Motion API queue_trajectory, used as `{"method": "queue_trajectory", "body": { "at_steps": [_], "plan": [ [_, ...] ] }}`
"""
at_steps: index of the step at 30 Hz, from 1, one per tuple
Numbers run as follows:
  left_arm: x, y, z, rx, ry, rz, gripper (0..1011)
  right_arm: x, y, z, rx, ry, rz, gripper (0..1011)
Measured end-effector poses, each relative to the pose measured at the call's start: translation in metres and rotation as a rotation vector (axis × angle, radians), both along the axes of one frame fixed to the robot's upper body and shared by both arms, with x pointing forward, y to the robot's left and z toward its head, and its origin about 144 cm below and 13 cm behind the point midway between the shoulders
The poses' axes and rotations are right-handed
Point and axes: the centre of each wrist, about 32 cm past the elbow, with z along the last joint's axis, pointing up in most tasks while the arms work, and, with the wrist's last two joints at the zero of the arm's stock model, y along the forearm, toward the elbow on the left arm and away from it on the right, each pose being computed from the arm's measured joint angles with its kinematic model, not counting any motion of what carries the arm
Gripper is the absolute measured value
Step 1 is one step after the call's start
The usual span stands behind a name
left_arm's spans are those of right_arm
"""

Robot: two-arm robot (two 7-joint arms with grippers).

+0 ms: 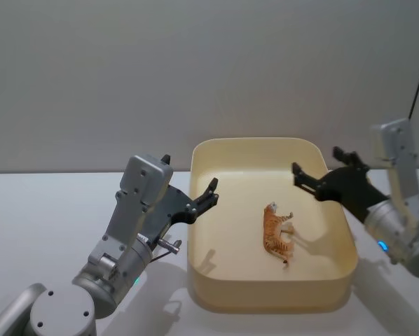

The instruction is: Pick up the toy alternately with two hands and place it into the central storage box.

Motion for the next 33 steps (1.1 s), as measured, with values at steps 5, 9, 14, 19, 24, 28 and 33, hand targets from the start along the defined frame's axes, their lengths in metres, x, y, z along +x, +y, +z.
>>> {"method": "queue_trajectory", "body": {
  "at_steps": [5, 9, 14, 19, 24, 28, 33],
  "plan": [
    [0.0, 0.0, 0.0, 0.0, 0.0, 0.0, 1002, -0.007, -0.018, 0.001, 0.008, -0.01, -0.06, 1001],
    [0.0, 0.0, 0.0, 0.0, 0.0, 0.0, 1002, -0.014, -0.033, 0.002, 0.01, -0.015, -0.108, 1001],
    [0.0, 0.0, 0.0, 0.0, 0.0, 0.0, 1002, -0.028, -0.058, 0.0, 0.011, -0.008, -0.185, 1001],
    [0.0, 0.0, 0.0, 0.0, 0.0, 0.0, 1002, -0.042, -0.075, -0.002, 0.009, 0.012, -0.237, 1001],
    [0.0, 0.0, 0.0, 0.0, 0.0, 0.0, 1001, -0.055, -0.088, -0.005, 0.001, 0.041, -0.267, 1001],
    [0.0, 0.0, 0.0, 0.0, 0.0, 0.0, 1001, -0.061, -0.094, -0.007, -0.006, 0.059, -0.275, 1001],
    [0.0, 0.0, 0.0, 0.0, 0.0, 0.0, 1002, -0.064, -0.097, -0.01, -0.018, 0.077, -0.281, 1001]
  ]
}}
